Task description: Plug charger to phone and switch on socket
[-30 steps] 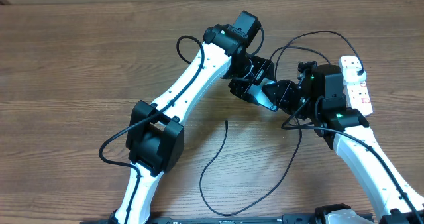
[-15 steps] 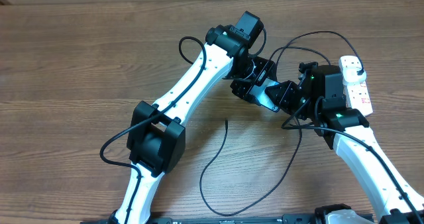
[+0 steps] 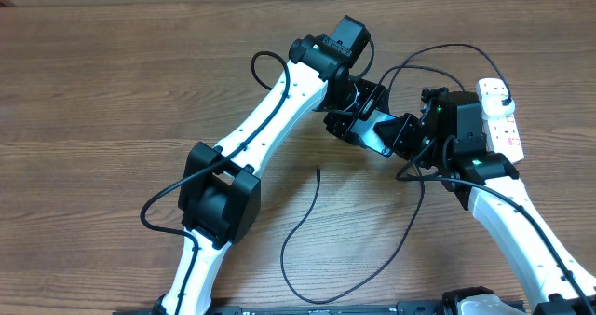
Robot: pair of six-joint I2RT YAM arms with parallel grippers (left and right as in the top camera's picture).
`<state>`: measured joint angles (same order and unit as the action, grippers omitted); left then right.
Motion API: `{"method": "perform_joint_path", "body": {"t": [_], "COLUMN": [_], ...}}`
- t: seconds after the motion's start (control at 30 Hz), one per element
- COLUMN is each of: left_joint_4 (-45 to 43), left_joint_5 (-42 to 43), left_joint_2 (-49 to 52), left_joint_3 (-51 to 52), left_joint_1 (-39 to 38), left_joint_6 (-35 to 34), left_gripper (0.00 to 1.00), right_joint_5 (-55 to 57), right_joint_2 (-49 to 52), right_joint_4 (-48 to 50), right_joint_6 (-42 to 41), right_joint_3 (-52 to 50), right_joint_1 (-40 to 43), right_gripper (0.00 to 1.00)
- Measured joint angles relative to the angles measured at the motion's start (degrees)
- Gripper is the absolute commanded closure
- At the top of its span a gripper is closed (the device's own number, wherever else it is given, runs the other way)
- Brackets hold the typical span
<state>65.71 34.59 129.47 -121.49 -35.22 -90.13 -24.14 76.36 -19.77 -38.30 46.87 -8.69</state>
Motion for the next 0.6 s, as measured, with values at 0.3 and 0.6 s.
{"method": "perform_joint_path", "body": {"t": [0.3,0.6], "left_joint_4": [0.0,0.0], "left_joint_5": [-0.2,-0.1], "left_joint_2": [0.0,0.0], "left_joint_3": [0.0,-0.2], "left_joint_1": [0.0,0.1], "left_joint_6": [0.0,0.1], "left_gripper": [0.07,0.0], "right_joint_5": [0.0,0.6], "right_joint_2": [0.0,0.2], "right_joint_4": [0.0,0.2], "right_joint_6": [-0.5,0.6], "right_joint_3": [0.0,0.0], "right_joint_1": [0.0,0.0], "right_gripper": [0.96,0.96]}}
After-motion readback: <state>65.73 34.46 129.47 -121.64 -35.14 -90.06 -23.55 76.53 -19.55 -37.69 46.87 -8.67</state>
